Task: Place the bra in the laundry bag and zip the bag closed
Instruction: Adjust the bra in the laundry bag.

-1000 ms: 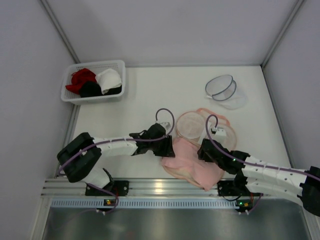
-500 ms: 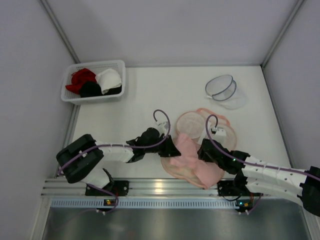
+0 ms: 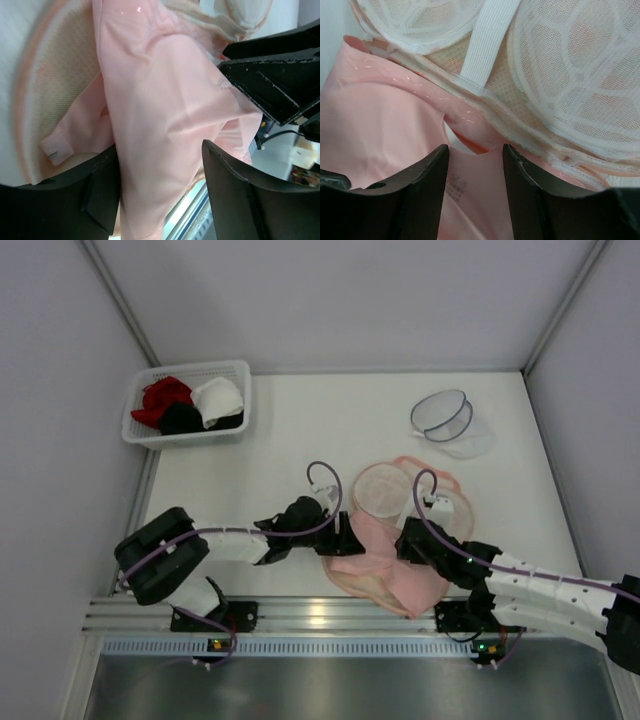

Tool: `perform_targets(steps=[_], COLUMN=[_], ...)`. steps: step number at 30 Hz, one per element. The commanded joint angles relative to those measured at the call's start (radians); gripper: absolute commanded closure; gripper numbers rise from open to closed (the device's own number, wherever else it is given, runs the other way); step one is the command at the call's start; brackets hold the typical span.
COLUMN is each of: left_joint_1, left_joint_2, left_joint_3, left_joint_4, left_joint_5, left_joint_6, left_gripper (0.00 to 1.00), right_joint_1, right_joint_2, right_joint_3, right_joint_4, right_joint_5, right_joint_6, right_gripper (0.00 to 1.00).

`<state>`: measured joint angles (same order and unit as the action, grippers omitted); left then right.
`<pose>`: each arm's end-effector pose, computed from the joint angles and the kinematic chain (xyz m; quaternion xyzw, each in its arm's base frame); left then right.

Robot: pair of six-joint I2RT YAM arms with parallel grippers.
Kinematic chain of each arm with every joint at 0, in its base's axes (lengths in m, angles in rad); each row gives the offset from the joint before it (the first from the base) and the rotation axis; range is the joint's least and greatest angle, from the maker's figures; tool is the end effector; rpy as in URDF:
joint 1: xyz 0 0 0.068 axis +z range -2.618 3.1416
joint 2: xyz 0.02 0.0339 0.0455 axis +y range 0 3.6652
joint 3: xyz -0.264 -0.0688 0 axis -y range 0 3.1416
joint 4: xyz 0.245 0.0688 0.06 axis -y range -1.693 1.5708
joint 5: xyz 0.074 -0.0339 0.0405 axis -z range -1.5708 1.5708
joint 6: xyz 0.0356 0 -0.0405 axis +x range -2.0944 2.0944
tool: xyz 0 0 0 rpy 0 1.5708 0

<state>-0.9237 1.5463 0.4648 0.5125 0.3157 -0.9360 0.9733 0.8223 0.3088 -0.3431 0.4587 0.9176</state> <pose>0.1555 -0.2241 0.1313 0.0702 0.8667 -0.4626 0.1731 0.0989 0.1173 0.1588 0.0540 0.9142 0.1513 0.3720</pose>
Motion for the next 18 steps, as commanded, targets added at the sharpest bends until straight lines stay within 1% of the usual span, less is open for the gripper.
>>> perform_targets(steps=[1, 2, 3, 5, 6, 8, 9, 10, 12, 15, 18], left_joint_1=[-0.003, -0.003, -0.001, -0.003, -0.001, -0.003, -0.003, -0.001, -0.001, -0.001, -0.001], left_joint_2=[-0.133, -0.155, -0.199, -0.238, -0.268, -0.29, -0.296, -0.289, -0.275, -0.239, -0.218], left_joint_3=[0.083, 0.101, 0.139, 0.182, 0.193, 0.224, 0.233, 0.239, 0.248, 0.227, 0.201], left_joint_4=[-0.268, -0.317, -0.403, -0.456, -0.488, -0.54, -0.596, -0.623, -0.684, -0.683, -0.684], left_joint_5=[-0.153, -0.177, -0.214, -0.233, -0.256, -0.294, -0.338, -0.396, -0.434, -0.406, -0.406], left_joint_6=[0.15, 0.175, 0.215, 0.246, 0.261, 0.27, 0.267, 0.264, 0.241, 0.211, 0.161], left_gripper=[0.33, 0.32, 0.3, 0.29, 0.2, 0.17, 0.16, 0.16, 0.16, 0.19, 0.27], right_joint_1=[0.015, 0.015, 0.015, 0.015, 0.015, 0.016, 0.016, 0.016, 0.016, 0.016, 0.016], right_joint_2=[-0.009, -0.009, -0.011, -0.012, -0.014, -0.008, -0.008, -0.006, -0.009, -0.012, -0.017], right_joint_3=[0.059, 0.067, 0.091, 0.128, 0.139, 0.177, 0.188, 0.197, 0.219, 0.242, 0.251], right_joint_4=[-0.011, -0.016, -0.022, -0.033, -0.037, -0.048, -0.056, -0.062, -0.082, -0.117, -0.126], right_joint_5=[0.024, 0.024, 0.024, 0.028, 0.026, 0.028, 0.029, 0.038, 0.046, 0.064, 0.055], right_joint_6=[-0.022, -0.034, -0.042, -0.069, -0.08, -0.109, -0.117, -0.128, -0.14, -0.157, -0.174], right_gripper=[0.51, 0.51, 0.51, 0.5, 0.48, 0.46, 0.45, 0.43, 0.39, 0.37, 0.37])
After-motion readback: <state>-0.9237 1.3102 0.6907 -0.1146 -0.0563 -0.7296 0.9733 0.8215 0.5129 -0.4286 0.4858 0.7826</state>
